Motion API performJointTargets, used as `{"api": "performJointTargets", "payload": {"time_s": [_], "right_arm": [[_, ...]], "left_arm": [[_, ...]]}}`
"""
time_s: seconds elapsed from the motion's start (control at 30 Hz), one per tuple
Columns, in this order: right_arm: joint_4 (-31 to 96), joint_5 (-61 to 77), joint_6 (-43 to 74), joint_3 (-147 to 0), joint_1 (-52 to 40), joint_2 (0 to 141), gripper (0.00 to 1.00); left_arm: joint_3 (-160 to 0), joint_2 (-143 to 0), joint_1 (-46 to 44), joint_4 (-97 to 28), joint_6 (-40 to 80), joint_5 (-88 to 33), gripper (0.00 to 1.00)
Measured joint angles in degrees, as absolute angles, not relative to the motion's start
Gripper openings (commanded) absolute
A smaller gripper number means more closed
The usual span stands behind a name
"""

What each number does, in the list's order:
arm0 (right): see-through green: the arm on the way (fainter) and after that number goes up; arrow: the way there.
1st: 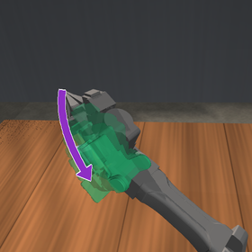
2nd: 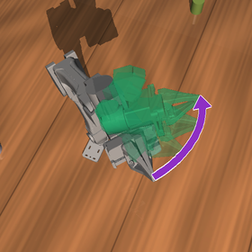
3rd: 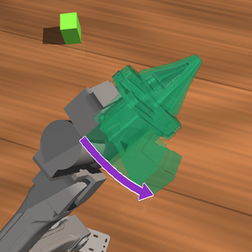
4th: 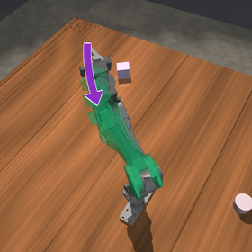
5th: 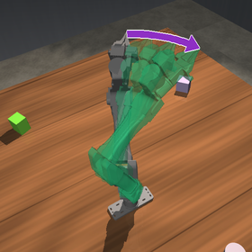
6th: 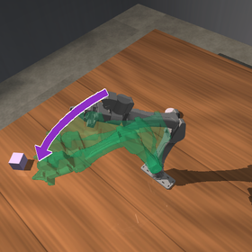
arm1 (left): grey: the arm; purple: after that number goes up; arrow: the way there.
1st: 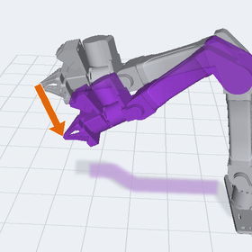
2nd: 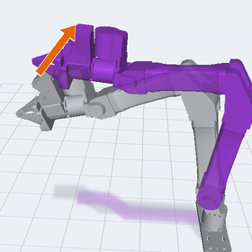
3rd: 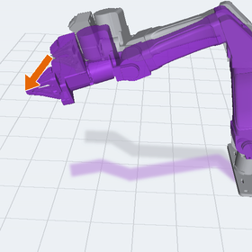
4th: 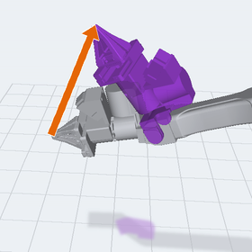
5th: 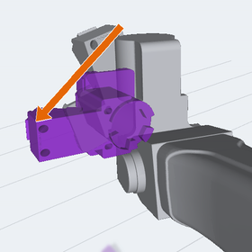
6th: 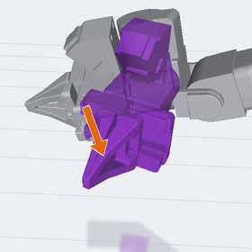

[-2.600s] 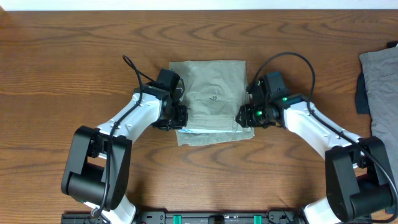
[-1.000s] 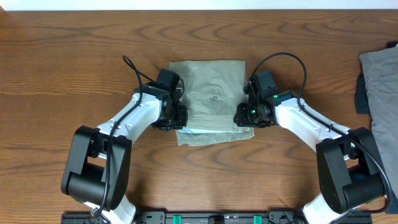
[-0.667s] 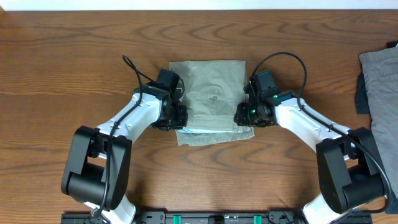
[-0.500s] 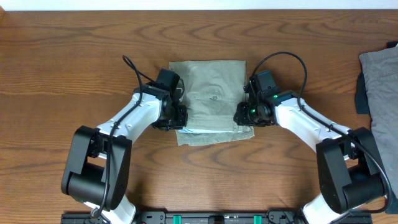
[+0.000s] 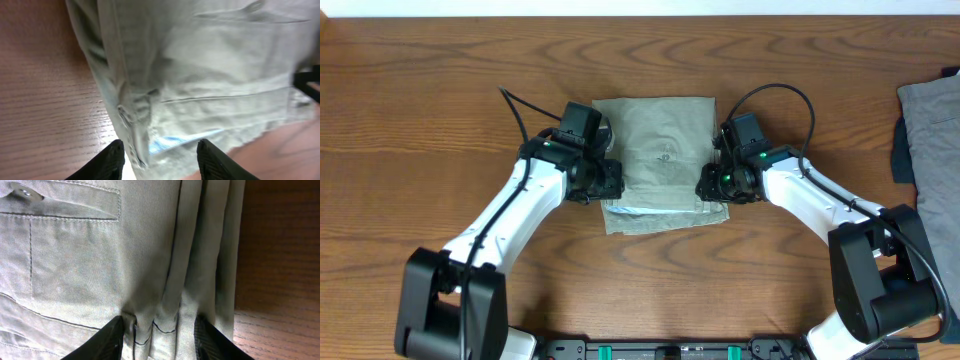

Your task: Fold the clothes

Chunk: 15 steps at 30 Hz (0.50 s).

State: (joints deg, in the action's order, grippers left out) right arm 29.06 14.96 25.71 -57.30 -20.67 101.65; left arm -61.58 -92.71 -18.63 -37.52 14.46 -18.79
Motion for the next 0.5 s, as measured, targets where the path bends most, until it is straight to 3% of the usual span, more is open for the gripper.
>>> {"api": "performJointTargets", "payload": {"time_s": [0.2,0.5], "right_arm": [[29.12,14.96,27.29,-57.30,-20.67,101.65,0.43],[29.04,15.20,30.00,-57.30,-20.67,101.65,0.33]], "left_arm": [[-61.95,-92.01,-18.63,-40.69,18.52,-15.55,0.50],[-61.95,-92.01,-18.63,-41.47,21.08,-10.74,0.50]]}}
